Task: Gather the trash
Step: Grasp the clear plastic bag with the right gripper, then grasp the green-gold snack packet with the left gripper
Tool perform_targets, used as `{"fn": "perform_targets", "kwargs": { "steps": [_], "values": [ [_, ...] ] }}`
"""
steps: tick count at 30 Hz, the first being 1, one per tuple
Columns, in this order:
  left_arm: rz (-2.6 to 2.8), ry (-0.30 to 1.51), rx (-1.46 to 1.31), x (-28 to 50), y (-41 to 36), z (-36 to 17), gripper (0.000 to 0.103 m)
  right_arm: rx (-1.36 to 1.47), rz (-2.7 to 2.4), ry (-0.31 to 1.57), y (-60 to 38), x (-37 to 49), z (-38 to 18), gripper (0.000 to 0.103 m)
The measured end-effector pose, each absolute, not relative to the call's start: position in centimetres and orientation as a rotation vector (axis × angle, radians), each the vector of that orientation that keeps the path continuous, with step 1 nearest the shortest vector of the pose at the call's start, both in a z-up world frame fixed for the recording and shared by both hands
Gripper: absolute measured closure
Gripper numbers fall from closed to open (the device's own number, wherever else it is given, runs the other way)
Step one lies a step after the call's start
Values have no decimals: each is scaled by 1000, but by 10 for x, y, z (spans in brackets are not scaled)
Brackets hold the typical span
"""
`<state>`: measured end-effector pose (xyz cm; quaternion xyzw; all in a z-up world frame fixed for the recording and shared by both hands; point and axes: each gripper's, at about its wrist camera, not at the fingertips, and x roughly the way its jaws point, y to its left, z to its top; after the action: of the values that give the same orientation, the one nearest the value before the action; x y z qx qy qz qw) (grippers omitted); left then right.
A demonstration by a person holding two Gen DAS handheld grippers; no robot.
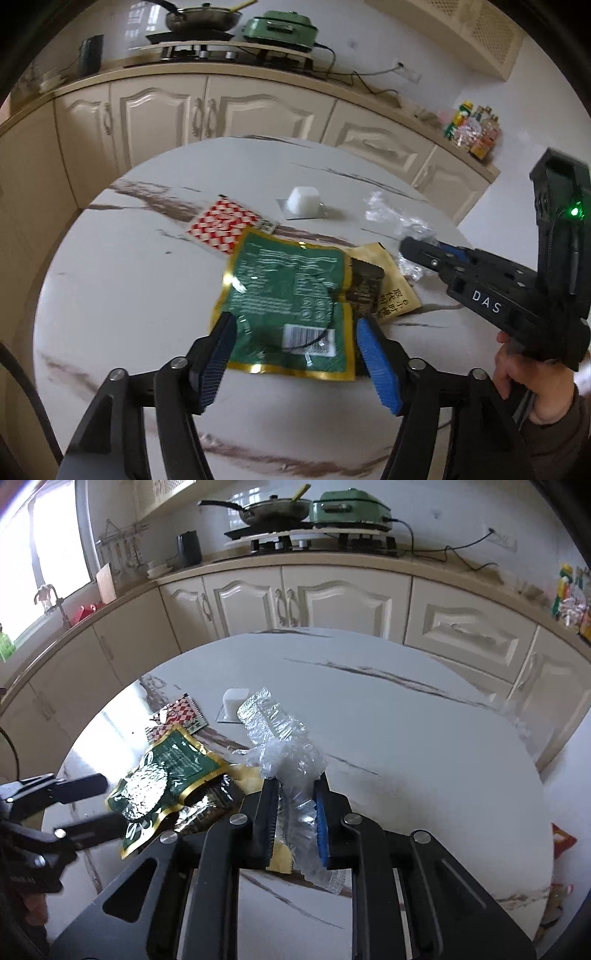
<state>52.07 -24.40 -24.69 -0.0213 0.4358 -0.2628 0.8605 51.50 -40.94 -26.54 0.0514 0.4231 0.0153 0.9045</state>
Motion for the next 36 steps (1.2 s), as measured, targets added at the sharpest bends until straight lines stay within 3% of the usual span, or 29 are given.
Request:
{"fn": "perform_targets", "kwargs": {
  "steps": [9,17,22,36],
  "values": [
    [-503,902,79,536,-277,-259,31,118,55,867,-413,520,-269,86],
    [-511,876,102,537,-273,-268,39,138,71,847,-415,519,-266,86],
    [-504,871,133,540,-266,-270,49,151,74,839,-418,516,-264,86],
    [-539,876,91,536,-231,-266,55,168,93,815,-419,510,-253,86]
  ]
}}
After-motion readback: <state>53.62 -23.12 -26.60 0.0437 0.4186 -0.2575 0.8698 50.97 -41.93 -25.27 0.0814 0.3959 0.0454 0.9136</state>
